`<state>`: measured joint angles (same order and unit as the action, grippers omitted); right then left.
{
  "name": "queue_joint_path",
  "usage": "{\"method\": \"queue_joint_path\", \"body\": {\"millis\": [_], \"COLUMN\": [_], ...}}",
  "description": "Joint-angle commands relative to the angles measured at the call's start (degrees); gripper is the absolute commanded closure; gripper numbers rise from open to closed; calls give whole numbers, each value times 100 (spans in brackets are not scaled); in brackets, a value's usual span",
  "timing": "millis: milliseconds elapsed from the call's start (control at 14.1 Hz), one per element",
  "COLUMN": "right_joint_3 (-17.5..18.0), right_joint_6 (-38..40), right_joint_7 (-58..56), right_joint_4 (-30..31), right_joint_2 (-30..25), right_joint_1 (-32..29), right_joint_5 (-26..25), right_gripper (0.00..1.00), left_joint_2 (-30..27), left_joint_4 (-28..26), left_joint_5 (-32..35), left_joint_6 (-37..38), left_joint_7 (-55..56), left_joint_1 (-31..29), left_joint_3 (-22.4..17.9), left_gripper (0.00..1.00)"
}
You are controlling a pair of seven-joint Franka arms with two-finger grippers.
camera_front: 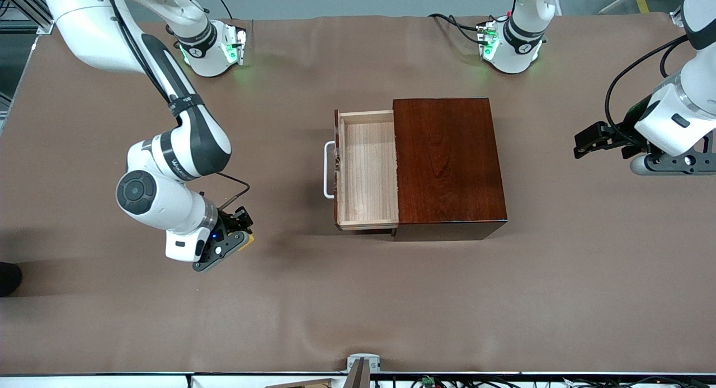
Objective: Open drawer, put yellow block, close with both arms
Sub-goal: 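Carry the yellow cube with the right gripper over the open drawer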
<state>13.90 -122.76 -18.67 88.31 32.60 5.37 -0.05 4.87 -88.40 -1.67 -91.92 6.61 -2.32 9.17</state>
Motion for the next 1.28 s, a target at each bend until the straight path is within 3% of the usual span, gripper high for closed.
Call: {"method": "queue_joint_path", "body": {"millis": [0,142,426,568,852,1208], "right_joint_3": [164,428,920,1210,1176,1167], "right_joint_6": [33,68,138,217,218,226], "right_joint_7": [-48,-232,-1742,-1842,-1833,-1824], "right_joint_4": [-7,-15,-358,-507,-736,-736], "right_joint_2": [-69,-96,-87,-78,36,387], "right_joint_1": [114,79,184,393,1395,2108], "right_joint_5": [93,84,84,23,-292,-1241], "right_gripper": [87,87,87,87,87,85], "left_joint_2": [5,40,40,58,58,66], "left_joint_4": [-2,-2,-2,-2,-2,-2], "left_joint_5": [-9,-9,-9,-9,-9,-9], "left_joint_6": [-45,-45,-54,-63,-63,-63], "left_joint_7": [25,25,25,25,25,25], "left_joint_1": [-32,-32,-32,-41,-32,-32], "left_joint_3": [32,23,32,32,23,32], "left_gripper": [0,0,0,0,0,0]}}
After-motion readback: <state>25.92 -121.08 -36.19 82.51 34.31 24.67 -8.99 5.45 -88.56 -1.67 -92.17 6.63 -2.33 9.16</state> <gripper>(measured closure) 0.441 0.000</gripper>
